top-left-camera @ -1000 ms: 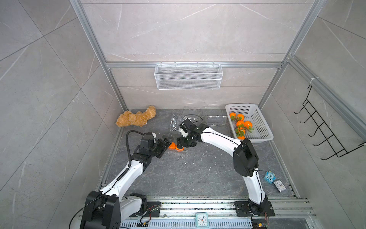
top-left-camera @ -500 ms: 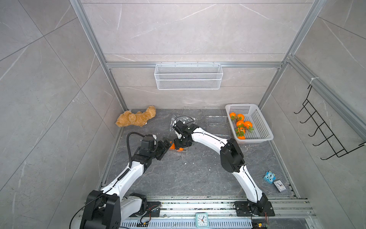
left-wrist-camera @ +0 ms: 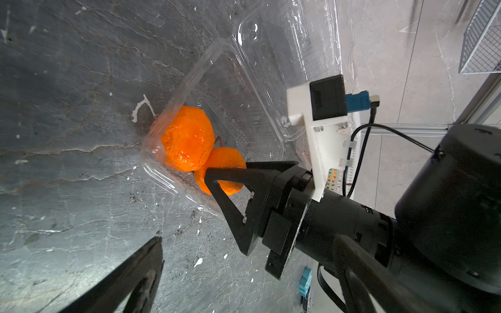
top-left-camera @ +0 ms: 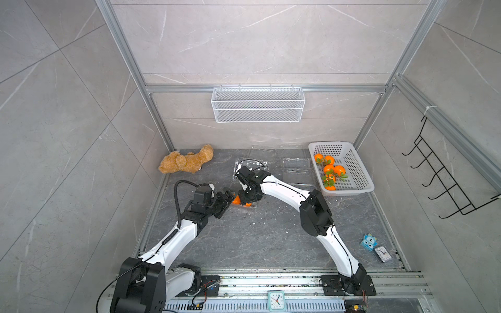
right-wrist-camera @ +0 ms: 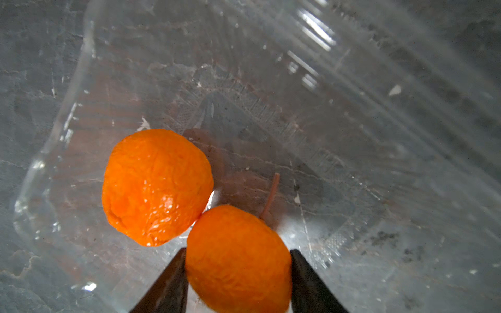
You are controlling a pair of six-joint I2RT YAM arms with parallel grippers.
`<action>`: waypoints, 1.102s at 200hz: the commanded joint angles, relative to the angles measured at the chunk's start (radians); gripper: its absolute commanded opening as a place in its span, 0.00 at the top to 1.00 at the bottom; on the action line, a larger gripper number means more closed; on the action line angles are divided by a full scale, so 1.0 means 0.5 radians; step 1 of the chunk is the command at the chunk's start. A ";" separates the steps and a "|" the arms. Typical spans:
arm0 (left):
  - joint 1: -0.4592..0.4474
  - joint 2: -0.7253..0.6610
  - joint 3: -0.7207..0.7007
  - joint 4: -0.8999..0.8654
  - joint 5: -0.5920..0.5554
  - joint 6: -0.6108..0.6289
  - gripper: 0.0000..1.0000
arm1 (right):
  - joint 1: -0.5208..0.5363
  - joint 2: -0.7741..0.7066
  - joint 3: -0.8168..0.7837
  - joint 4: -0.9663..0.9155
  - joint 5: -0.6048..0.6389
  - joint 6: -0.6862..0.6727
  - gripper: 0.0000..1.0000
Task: Take oranges out of containers
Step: Pick up the orange from the packing box, then place the orange in the basket.
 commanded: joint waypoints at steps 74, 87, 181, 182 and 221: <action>-0.208 -0.026 0.294 -0.041 -0.096 0.077 0.01 | -0.052 -0.495 -0.067 -0.029 0.024 -0.003 0.49; -0.258 -0.005 0.357 -0.041 -0.121 0.098 0.01 | -0.112 -0.600 -0.151 0.003 0.017 -0.003 0.49; -0.847 0.592 1.054 0.010 -0.345 0.332 0.00 | -1.195 -1.354 -0.912 0.263 -0.224 -0.058 0.49; -0.853 0.602 1.064 0.011 -0.346 0.335 0.01 | -1.208 -1.355 -0.916 0.266 -0.226 -0.058 0.49; -1.030 0.964 1.418 0.032 -0.319 0.370 0.00 | -1.649 -1.260 -1.019 0.361 -0.364 -0.032 0.49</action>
